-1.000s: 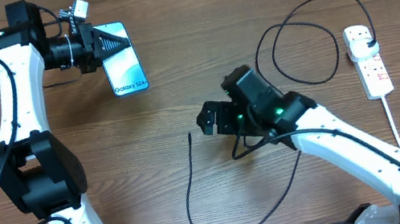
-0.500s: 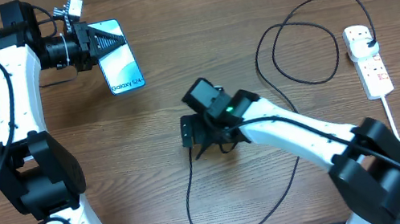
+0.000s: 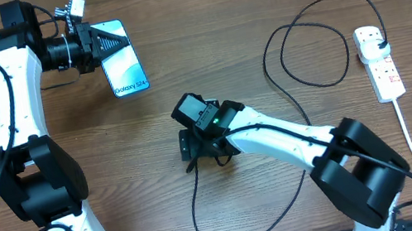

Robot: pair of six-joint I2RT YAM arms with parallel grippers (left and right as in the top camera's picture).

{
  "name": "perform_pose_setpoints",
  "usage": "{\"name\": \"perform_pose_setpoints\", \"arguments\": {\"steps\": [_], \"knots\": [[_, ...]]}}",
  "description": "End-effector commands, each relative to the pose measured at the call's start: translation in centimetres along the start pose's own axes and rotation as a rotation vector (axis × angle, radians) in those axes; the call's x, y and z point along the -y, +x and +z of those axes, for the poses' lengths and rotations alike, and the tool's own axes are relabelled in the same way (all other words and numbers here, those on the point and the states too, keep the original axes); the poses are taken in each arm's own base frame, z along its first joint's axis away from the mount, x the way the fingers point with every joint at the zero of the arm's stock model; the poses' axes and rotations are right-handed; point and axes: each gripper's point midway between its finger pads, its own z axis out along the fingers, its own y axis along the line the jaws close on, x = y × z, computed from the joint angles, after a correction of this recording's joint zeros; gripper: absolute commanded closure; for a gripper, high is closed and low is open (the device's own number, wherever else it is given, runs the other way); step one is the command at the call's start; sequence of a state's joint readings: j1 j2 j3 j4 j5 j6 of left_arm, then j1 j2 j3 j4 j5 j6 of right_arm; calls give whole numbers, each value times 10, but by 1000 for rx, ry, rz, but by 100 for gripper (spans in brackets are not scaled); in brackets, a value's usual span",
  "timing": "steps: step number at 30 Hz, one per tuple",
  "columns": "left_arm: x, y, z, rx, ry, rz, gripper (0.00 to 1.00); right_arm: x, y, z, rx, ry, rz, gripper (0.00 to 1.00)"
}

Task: Plug charger to phone and switch on socket
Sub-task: 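Lower the right gripper onto the cable's USB-C end and grasp it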

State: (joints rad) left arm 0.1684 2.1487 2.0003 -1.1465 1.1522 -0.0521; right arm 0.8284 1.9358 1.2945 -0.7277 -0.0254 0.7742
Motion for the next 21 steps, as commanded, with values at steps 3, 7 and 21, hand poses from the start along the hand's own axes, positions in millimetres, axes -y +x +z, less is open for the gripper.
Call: {"name": "perform_pose_setpoints", "arguments": {"steps": [3,7,21], "knots": [[12,-1,-4,6,49,5,96,-12,-8,-3,36,-10,7,14],[12,-1,-4,6,49,5,96,-11,-7,-2,33,-7,16,14],[12,-1,-4,6,48,5,95,-14,-8,8,6,130,77,17]]}}
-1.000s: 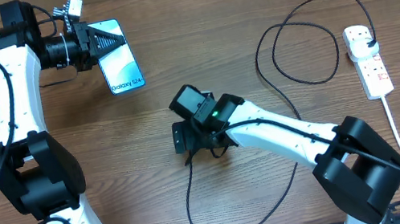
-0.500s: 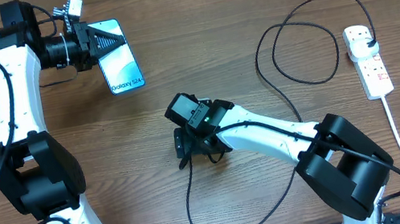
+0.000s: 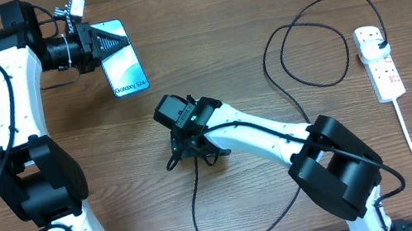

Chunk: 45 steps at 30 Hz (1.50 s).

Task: Plug charger to phone and switch on socket
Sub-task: 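Lower the right gripper onto the cable's USB-C end and grasp it, then lift the cable end with the right gripper toward the phone's bottom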

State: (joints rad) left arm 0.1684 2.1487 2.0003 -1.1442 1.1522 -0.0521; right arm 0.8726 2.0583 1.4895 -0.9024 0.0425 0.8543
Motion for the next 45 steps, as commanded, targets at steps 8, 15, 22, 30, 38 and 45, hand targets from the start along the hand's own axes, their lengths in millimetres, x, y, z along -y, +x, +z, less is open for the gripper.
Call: {"name": "perform_pose_setpoints", "arguments": {"steps": [8,15,22,30,38,45], "knots": [[12,-1,-4,6,48,3,96,-2,-8,7,33,20,57,42],[12,-1,-4,5,48,3,96,-2,-8,13,30,24,57,57],[12,-1,-4,5,48,3,96,-1,-7,19,24,34,56,63],[12,-1,-4,6,44,3,96,2,-5,28,10,53,55,67],[11,-1,-4,6,41,3,96,1,-7,28,24,48,55,81],[11,-1,-4,6,42,3,96,0,-8,28,28,46,59,96]]}}
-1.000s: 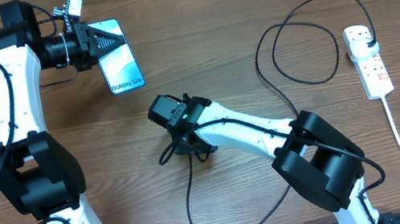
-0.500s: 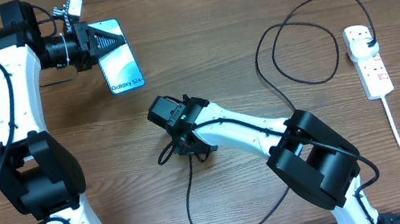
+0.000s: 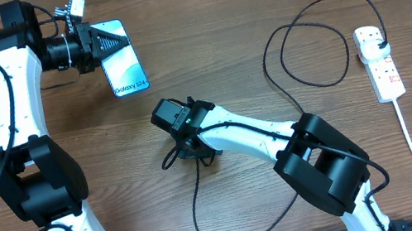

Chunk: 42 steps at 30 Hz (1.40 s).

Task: Plug charger to phone and switch on socket
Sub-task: 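Lift the cable end with the right gripper toward the phone's bottom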

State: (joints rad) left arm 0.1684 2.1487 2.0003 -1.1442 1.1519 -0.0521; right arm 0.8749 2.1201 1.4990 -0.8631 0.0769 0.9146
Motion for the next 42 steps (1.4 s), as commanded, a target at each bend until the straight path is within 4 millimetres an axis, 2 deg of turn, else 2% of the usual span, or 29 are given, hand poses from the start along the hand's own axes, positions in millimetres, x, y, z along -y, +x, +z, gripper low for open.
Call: {"name": "perform_pose_setpoints", "arguments": {"steps": [1,9,13,15,18,23,24,27,31,35,42], "knots": [[11,-1,-4,6,42,3,96,0,-3,7,7,16,1,96],[11,-1,-4,7,43,1,95,9,-7,4,-29,15,30,96],[11,-1,-6,10,45,0,96,28,-26,-6,-53,5,99,96],[11,-2,-6,11,45,1,95,29,-35,-12,-81,-53,99,96],[11,-3,-6,16,46,13,96,13,-49,-27,-147,-252,42,96],[13,-12,-6,38,57,-29,96,-34,-69,-79,-222,-754,-126,96],[19,-18,-7,49,85,-39,96,-44,-76,-102,-230,-922,-186,96],[38,-27,-10,58,190,9,96,-51,-85,-139,-223,-1152,-295,96],[57,-38,-15,61,277,30,95,-49,-89,-183,-211,-1396,-445,96],[67,-50,-18,79,297,65,95,-42,-91,-208,-186,-1523,-563,96],[83,-61,-13,86,317,88,95,-40,-96,-221,-99,-1574,-673,96]]}}
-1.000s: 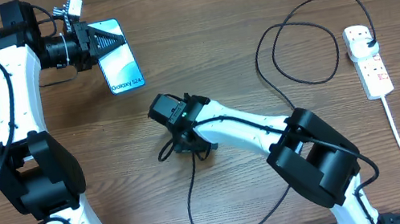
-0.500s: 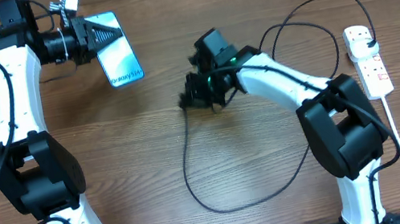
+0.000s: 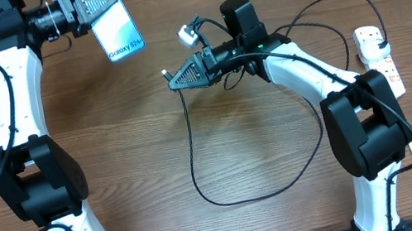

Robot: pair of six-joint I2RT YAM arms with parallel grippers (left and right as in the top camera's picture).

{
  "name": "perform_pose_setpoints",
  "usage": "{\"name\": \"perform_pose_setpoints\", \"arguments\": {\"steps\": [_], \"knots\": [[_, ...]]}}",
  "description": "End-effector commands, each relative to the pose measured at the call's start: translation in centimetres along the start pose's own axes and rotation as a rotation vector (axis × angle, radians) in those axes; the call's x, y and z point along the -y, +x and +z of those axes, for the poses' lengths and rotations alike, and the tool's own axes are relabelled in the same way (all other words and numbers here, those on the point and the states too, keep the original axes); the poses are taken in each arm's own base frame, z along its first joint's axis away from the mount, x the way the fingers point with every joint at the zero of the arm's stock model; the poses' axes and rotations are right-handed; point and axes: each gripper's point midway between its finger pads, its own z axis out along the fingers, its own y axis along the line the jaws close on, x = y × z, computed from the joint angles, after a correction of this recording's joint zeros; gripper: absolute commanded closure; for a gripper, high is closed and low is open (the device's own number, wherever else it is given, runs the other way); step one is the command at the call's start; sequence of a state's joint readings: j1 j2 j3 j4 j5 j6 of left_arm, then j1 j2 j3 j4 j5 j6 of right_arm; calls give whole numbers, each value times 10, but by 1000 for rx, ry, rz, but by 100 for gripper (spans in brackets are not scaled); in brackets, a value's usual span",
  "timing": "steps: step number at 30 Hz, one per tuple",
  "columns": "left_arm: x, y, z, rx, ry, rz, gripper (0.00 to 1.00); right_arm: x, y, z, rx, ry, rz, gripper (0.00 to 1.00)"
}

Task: Plug charger to phone and switch on socket
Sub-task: 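Lift the cable end with the right gripper toward the phone's bottom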

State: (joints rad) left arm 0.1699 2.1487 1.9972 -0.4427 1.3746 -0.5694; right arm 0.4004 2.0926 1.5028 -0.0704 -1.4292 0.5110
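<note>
My left gripper [image 3: 101, 2] is shut on the top of a blue-screened phone [image 3: 121, 35], holding it at the far left of the overhead view with its lower end pointing toward the right. My right gripper [image 3: 176, 78] is shut on the free end of the black charger cable [image 3: 194, 159]. Its fingers point left, and the small plug tip [image 3: 165, 74] sticks out toward the phone, a short gap away. The cable hangs in a big loop down over the table and runs back to the white power strip [image 3: 383, 73].
The power strip lies at the right edge of the wooden table [image 3: 99, 175], with the charger's adapter [image 3: 372, 39] plugged into its far socket. Its white lead runs down the right side. Cable loops lie behind my right arm.
My right gripper was low at the table's centre on the cable end. It is now raised at the upper centre with the plug in it. The left gripper and phone have shifted toward the far edge.
My left gripper held the phone at the upper left through all earlier moments. My right gripper stood over the cable end at the table's centre, then slightly further left, then low on it. By now it holds the plug near the phone.
</note>
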Motion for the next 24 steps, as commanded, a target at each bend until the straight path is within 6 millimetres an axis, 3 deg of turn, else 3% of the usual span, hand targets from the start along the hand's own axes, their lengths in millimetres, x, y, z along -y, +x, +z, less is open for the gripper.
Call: {"name": "perform_pose_setpoints", "arguments": {"steps": [1,13,24], "knots": [[21,2,9,-39,56,-76,95,-37,-1,-4,-39,-80,-151,96],[19,3,47,-17,-9,-99,96,-34,-34,-4,80,17,-187,96],[26,-5,48,1,4,-70,96,-52,-62,-8,186,21,-190,96]]}}
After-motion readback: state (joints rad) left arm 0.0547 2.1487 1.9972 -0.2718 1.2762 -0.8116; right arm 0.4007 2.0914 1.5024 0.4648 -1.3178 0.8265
